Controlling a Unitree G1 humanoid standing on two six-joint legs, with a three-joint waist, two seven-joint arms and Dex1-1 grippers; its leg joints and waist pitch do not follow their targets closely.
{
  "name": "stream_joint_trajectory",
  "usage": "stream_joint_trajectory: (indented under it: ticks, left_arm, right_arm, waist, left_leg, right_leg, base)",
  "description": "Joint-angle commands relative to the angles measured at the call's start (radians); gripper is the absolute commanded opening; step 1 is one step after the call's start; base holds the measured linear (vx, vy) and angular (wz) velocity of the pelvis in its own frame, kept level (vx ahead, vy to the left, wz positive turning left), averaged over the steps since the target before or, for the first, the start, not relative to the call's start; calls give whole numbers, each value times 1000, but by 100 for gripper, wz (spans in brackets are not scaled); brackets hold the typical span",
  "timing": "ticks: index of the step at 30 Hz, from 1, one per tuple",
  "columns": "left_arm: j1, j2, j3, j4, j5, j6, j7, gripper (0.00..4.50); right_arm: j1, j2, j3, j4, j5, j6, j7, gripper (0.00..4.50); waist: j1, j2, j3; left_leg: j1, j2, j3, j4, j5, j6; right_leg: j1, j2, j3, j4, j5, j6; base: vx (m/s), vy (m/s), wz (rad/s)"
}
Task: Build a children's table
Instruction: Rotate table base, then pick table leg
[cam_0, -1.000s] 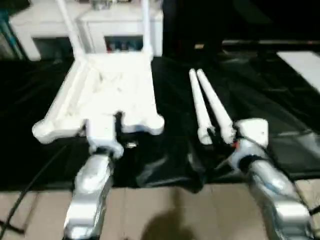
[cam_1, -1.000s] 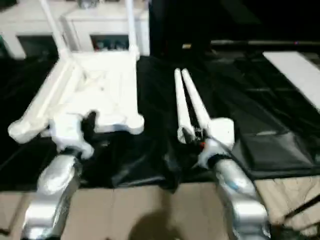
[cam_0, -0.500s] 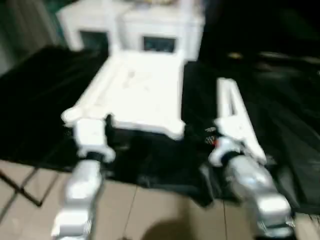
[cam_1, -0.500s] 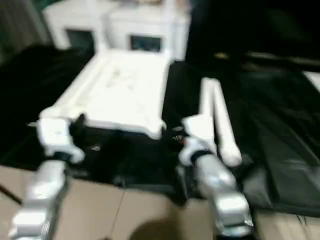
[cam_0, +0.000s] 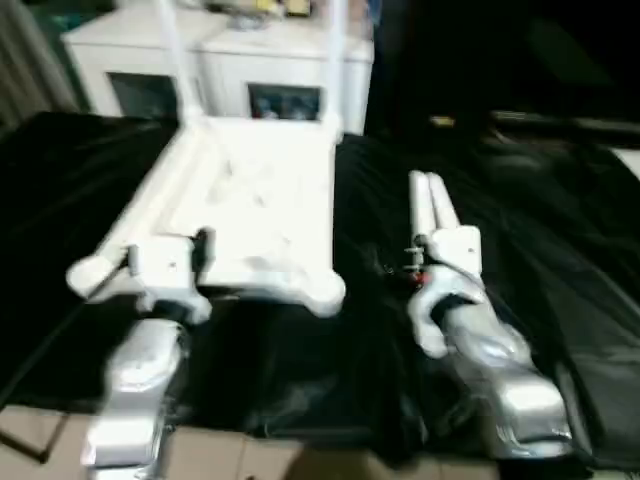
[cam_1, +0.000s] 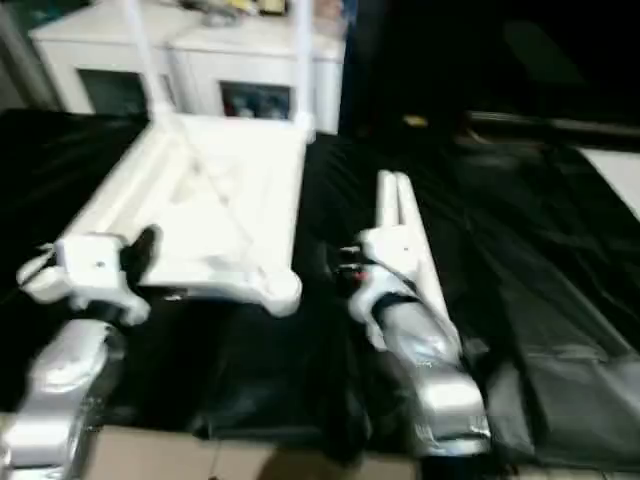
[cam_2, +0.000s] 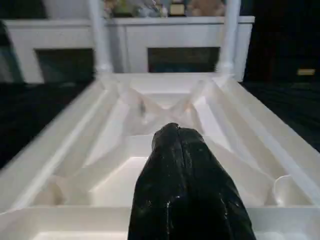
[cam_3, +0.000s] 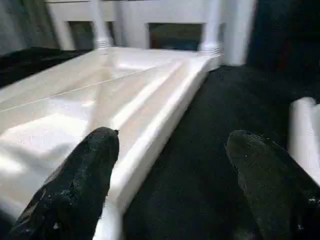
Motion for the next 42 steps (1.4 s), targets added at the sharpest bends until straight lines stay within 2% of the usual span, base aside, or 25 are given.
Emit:
stream_joint_trajectory:
  ticks: [1, 2, 3, 4, 5, 6, 7, 8, 9, 10, 11, 13, 14, 15, 17, 19, 20, 21, 24, 25, 27, 29, 31, 37, 42]
  left_arm:
    - [-22, -2, -44, 2, -18, 26, -51, 5]
    - [-24, 10, -58, 5, -20, 37, -72, 5]
    - [-31, 38, -87, 21, -11, 70, -101, 5]
    - [-34, 48, -97, 29, -5, 90, -109, 1]
    - [-37, 60, -110, 43, -22, 119, -144, 20]
    - [-37, 60, -110, 43, -22, 119, -144, 20]
    - [-46, 80, -132, 64, -39, 160, -200, 33]
    - [-46, 80, -132, 64, -39, 160, -200, 41]
    - [-58, 89, -141, 69, -63, 211, -234, 44]
    - [-58, 89, -141, 69, -63, 211, -234, 44]
    - [-68, 104, -155, 67, -69, 241, -262, 71]
    - [-76, 128, -173, 55, -76, 269, -299, 79]
    - [-77, 142, -183, 42, -81, 276, -322, 85]
    - [-77, 157, -193, 26, -88, 286, -341, 100]
    - [-75, 180, -211, -3, -99, 305, -368, 122]
    - [-65, 196, -229, -41, -108, 333, -392, 133]
    - [-64, 198, -231, -45, -108, 337, -394, 133]
    - [-61, 200, -235, -51, -107, 341, -395, 158]
    - [-54, 201, -241, -65, -110, 368, -400, 165]
    - [-51, 208, -254, -72, -106, 381, -405, 184]
    - [-50, 209, -258, -72, -102, 381, -405, 204]
    - [-49, 211, -263, -78, -101, 385, -403, 206]
    - [-47, 218, -272, -89, -101, 395, -401, 216]
    - [-40, 232, -283, -110, -94, 413, -405, 274]
    - [-44, 236, -285, -116, -91, 414, -403, 317]
  right_arm:
    - [-24, -38, -25, 18, -52, 118, -47, 378]
    - [-43, -46, -35, 26, -41, 156, -43, 378]
    - [-72, -55, -63, 45, 3, 181, -11, 378]
    - [-81, -55, -73, 52, 4, 179, -14, 396]
    - [-98, -63, -80, 73, -9, 185, -27, 407]
    - [-98, -63, -80, 73, -9, 185, -27, 407]
    - [-141, -81, -88, 128, -34, 228, -52, 417]
    - [-141, -81, -88, 128, -34, 228, -52, 424]
    - [-175, -92, -100, 172, -39, 276, -71, 437]
    - [-175, -92, -100, 172, -39, 276, -71, 437]
    - [-197, -101, -102, 199, -41, 308, -78, 450]
    - [-224, -101, -116, 222, -32, 361, -82, 450]
    - [-236, -96, -121, 233, -27, 386, -84, 450]
    - [-249, -89, -134, 244, -21, 413, -88, 450]
    - [-266, -84, -144, 266, -25, 442, -98, 450]
    - [-286, -86, -151, 297, -42, 461, -122, 450]
    - [-288, -86, -153, 300, -43, 464, -124, 450]
    - [-292, -85, -156, 305, -42, 470, -127, 450]
    - [-310, -81, -160, 335, -30, 521, -131, 450]
    - [-319, -79, -163, 360, -33, 540, -142, 450]
    - [-323, -73, -171, 372, -29, 546, -147, 450]
    - [-330, -65, -187, 383, -24, 560, -150, 450]
    - [-344, -57, -201, 402, -18, 566, -158, 450]
    - [-369, -35, -216, 403, 2, 575, -155, 450]
    - [-389, -17, -231, 384, 16, 577, -150, 450]
  waist:
    - [5, -7, -60]
    - [24, -12, -70]
    - [30, -32, -74]
    - [40, -26, -83]
    - [38, -18, -76]
    - [38, -18, -76]
    - [30, -12, -63]
    - [27, 1, -57]
    - [23, -9, -49]
    - [23, -9, -49]
    - [23, -11, -40]
    - [28, -20, -32]
    - [33, -15, -33]
    - [32, -21, -33]
    - [38, -17, -37]
    - [43, -25, -38]
    - [44, -24, -39]
    - [45, -24, -38]
    - [47, -27, -40]
    - [48, -34, -41]
    - [51, -31, -41]
    - [54, -38, -43]
    - [58, -39, -44]
    - [63, -38, -39]
    - [70, -38, -39]
  left_leg:
    - [14, 74, -51, -21, 460, 342]
    - [-16, 32, -19, -5, 469, 277]
    - [-57, 16, -8, -27, 406, 170]
    - [-47, 23, -3, -38, 322, 81]
    - [-40, 32, -5, -58, 237, 21]
    - [-40, 32, -5, -58, 237, 21]
    - [-22, 53, -11, -78, 114, -49]
    - [-11, 63, -11, -87, 31, -74]
    - [0, 77, 0, -97, -47, -78]
    - [0, 77, 0, -97, -47, -78]
    - [0, 82, 9, -108, -112, -81]
    - [8, 88, 24, -118, -215, -89]
    - [7, 92, 28, -120, -212, -95]
    - [5, 93, 30, -122, -205, -95]
    - [3, 94, 34, -120, -168, -104]
    - [1, 94, 43, -122, -155, -109]
    - [0, 95, 44, -122, -148, -111]
    - [-1, 94, 46, -121, -139, -112]
    - [-5, 91, 49, -119, -100, -106]
    - [-5, 90, 50, -118, -85, -102]
    - [-6, 90, 52, -118, -68, -97]
    - [-6, 90, 54, -118, -47, -90]
    - [-7, 91, 53, -119, -31, -89]
    - [-4, 93, 56, -123, -62, -101]
    - [-2, 95, 57, -125, -64, -111]
  right_leg:
    - [-29, -109, 82, -85, 379, 3]
    - [-1, -108, 93, -72, 531, -23]
    - [39, -101, 95, -49, 829, -11]
    - [44, -84, 77, -42, 939, -5]
    - [42, -71, 62, -49, 883, -13]
    - [42, -71, 62, -49, 883, -13]
    - [36, -65, 54, -73, 609, -49]
    - [28, -64, 53, -87, 408, -100]
    - [18, -68, 56, -100, 256, -149]
    - [18, -68, 56, -100, 256, -149]
    - [19, -71, 57, -109, 116, -176]
    - [4, -76, 63, -126, -92, -167]
    - [1, -78, 66, -126, -114, -154]
    - [0, -77, 66, -127, -118, -149]
    - [-3, -77, 66, -122, -83, -141]
    - [-6, -75, 64, -119, -43, -140]
    - [-5, -75, 64, -117, -33, -140]
    - [-8, -74, 64, -117, -17, -139]
    - [-3, -72, 65, -115, 27, -132]
    - [-1, -73, 65, -114, 39, -131]
    - [-1, -74, 66, -115, 49, -131]
    - [0, -74, 65, -114, 68, -132]
    - [1, -72, 64, -112, 92, -132]
    - [-5, -71, 64, -114, 45, -125]
    - [-7, -72, 64, -114, 47, -115]
  base:
    - [71, -22, 5]
    - [71, -22, 5]
    - [0, 0, 0]
    - [2, -51, -3]
    - [2, -51, -3]
    - [0, 0, 0]
    - [0, 0, 0]
    - [0, 0, 0]
    - [0, 0, 0]
    - [0, 0, 0]
    - [0, 0, 0]
    - [-72, -13, 2]
    - [-69, -12, 3]
    - [-53, -6, 0]
    - [0, 0, 0]
    - [0, 0, 0]
    - [0, 0, 0]
    - [0, 0, 0]
    - [0, 0, 0]
    - [0, 0, 0]
    - [0, 0, 0]
    - [0, 0, 0]
    - [0, 0, 0]
    - [0, 0, 0]
    - [0, 0, 0]
